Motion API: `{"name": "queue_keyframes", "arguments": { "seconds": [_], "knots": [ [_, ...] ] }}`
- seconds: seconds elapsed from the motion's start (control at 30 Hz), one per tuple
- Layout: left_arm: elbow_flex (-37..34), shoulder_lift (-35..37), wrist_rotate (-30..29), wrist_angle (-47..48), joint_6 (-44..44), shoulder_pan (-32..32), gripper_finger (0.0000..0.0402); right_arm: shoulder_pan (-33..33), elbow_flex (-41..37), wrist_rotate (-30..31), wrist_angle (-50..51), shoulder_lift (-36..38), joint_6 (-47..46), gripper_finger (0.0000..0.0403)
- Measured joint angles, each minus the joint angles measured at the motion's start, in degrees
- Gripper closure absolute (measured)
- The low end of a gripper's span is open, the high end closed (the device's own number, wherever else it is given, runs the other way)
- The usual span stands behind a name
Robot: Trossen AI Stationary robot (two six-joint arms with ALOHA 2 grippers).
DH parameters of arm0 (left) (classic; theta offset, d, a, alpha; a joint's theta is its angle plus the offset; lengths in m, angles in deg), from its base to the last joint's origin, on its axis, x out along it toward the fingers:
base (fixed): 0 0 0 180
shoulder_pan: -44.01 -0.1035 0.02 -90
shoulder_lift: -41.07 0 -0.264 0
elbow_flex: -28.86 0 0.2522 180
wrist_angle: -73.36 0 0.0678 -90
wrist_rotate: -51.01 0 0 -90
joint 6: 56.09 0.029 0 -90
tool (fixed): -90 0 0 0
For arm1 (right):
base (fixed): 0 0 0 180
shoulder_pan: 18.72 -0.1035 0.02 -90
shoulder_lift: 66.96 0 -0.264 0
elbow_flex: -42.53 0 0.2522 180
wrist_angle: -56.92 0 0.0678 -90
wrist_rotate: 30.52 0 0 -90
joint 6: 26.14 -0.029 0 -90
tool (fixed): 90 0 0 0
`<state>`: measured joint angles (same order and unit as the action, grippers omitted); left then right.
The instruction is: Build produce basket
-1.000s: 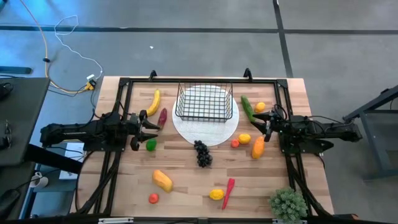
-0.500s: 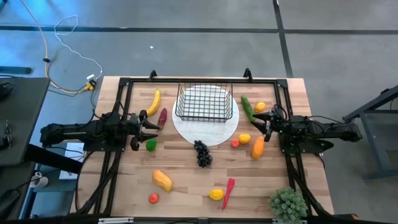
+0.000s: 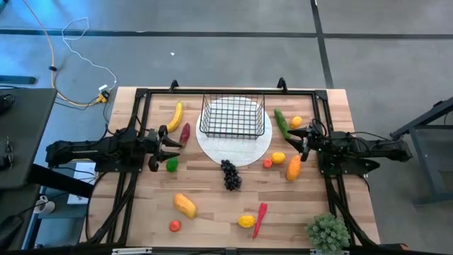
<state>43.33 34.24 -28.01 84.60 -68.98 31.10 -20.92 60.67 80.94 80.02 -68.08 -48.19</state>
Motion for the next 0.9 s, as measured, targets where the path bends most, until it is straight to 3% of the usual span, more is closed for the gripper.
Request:
{"name": "queue_keyframes", "arguments": {
  "seconds": [0.9],
  "knots": [
    [0.0, 0.0, 0.0, 0.0, 0.0, 0.0, 0.0227, 0.0, 0.0, 0.0, -0.4, 0.0, -3.7, 0.0201]
  ]
}}
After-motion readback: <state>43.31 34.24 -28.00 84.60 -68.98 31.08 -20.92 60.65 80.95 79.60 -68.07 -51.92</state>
